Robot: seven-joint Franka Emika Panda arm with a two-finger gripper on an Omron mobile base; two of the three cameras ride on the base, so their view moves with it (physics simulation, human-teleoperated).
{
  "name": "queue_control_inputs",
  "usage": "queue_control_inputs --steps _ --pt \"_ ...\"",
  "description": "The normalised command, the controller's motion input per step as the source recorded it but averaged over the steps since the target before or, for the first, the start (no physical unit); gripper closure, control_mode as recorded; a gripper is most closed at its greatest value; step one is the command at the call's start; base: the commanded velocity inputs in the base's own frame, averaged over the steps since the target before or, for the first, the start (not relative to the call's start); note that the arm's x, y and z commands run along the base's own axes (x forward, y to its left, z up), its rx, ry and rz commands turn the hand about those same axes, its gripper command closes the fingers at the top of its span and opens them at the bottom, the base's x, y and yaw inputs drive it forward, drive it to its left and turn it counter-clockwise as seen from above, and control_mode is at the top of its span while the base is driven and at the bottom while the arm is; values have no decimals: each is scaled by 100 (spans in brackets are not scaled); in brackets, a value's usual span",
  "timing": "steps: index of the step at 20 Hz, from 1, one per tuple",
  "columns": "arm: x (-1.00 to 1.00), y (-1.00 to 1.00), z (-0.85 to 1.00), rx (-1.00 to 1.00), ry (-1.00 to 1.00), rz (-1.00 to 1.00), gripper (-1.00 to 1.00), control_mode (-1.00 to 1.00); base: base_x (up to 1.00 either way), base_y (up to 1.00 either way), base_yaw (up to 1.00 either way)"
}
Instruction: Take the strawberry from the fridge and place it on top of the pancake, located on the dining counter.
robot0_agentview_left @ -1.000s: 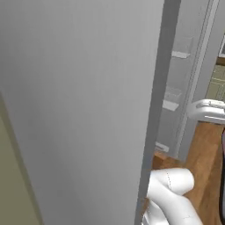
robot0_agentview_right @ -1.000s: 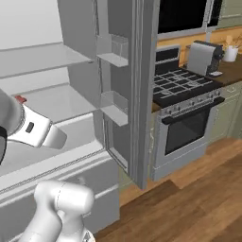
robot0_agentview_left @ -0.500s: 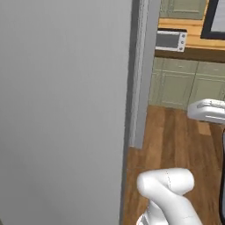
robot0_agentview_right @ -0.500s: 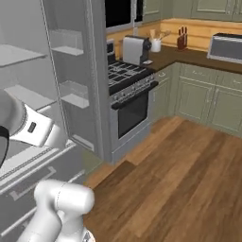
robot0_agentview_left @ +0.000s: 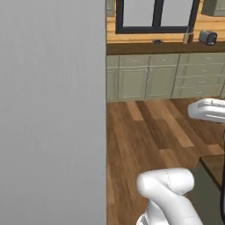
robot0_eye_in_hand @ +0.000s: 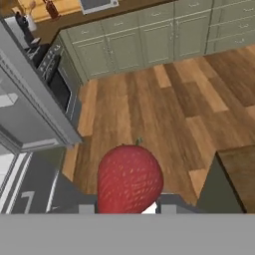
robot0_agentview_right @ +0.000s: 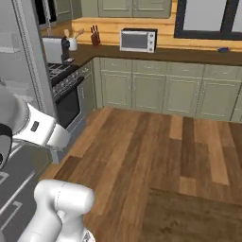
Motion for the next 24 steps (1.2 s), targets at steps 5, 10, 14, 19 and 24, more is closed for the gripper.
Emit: queue_control_inputs --steps 5,10,14,19,24 --pt "0 0 0 0 0 0 100 100 -96 -28 -55" --pt "0 0 0 0 0 0 100 100 -100 -27 -38" --pt "0 0 0 0 0 0 100 100 -100 -61 -34" --pt "0 0 0 0 0 0 100 100 -100 -58 -32" --pt "0 0 0 0 0 0 100 100 -100 -5 -23"
